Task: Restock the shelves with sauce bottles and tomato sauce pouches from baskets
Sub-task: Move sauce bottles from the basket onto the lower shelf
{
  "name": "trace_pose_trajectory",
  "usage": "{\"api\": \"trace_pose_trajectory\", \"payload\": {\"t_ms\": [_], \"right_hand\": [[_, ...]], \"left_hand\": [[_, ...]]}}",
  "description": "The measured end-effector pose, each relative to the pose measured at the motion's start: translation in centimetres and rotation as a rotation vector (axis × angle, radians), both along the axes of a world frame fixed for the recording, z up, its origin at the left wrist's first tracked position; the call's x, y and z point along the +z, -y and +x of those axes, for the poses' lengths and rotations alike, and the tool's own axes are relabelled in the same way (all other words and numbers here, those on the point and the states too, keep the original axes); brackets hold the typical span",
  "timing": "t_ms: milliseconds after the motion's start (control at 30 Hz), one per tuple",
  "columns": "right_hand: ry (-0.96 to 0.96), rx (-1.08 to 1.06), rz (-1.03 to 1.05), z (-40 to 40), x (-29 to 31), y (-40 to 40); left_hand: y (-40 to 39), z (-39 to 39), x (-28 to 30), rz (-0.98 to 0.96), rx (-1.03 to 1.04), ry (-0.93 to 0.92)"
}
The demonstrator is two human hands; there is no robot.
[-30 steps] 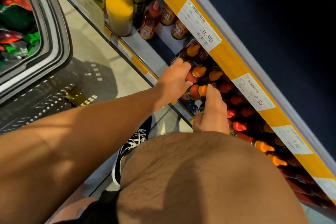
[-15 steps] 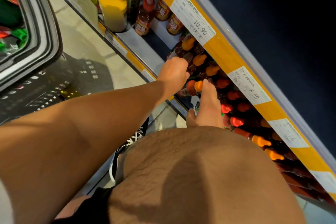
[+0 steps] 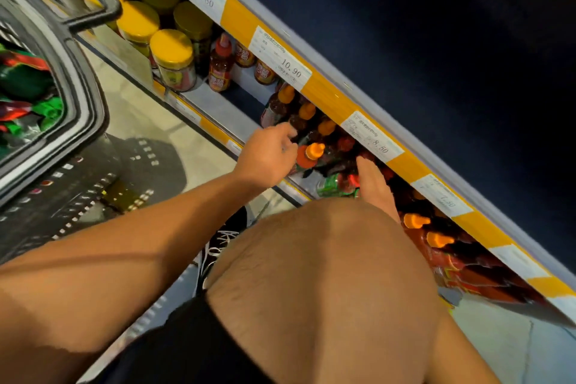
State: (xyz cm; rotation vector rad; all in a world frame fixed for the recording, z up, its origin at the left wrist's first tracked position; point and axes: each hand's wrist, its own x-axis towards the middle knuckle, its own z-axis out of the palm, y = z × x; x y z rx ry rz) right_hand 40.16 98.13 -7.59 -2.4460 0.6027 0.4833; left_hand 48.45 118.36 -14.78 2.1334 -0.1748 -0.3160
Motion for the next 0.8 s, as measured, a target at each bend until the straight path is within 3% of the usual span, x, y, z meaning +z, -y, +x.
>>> {"api": "trace_pose_trajectory", "payload": {"t_ms": [100, 167, 433, 633, 800], "right_hand": [[0.039, -0.013, -0.01, -4.4, 4.9, 0.0], [0.032, 0.072, -0.151, -7.7, 8.1, -0.5], [0.363, -0.14, -0.238, -17.8, 18.2, 1.6], [0.524, -0.367, -0.24, -30.6, 21.2, 5.7], [0.516, -0.692, -0.264, -43.2, 19.5, 9.2]], "left_hand": [[-1.4, -2.7, 1.8, -0.186, -0.092, 0.008], [-2.1, -3.8, 3.5, -0.238, -0.108, 0.041], [-0.3, -7.0, 17.6, -0.342, -0.298, 0.202], [5.1, -13.4, 28.4, -0.327, -0.592, 0.385], [11.4, -21.6, 32.2, -0.274, -0.906, 0.466]]}}
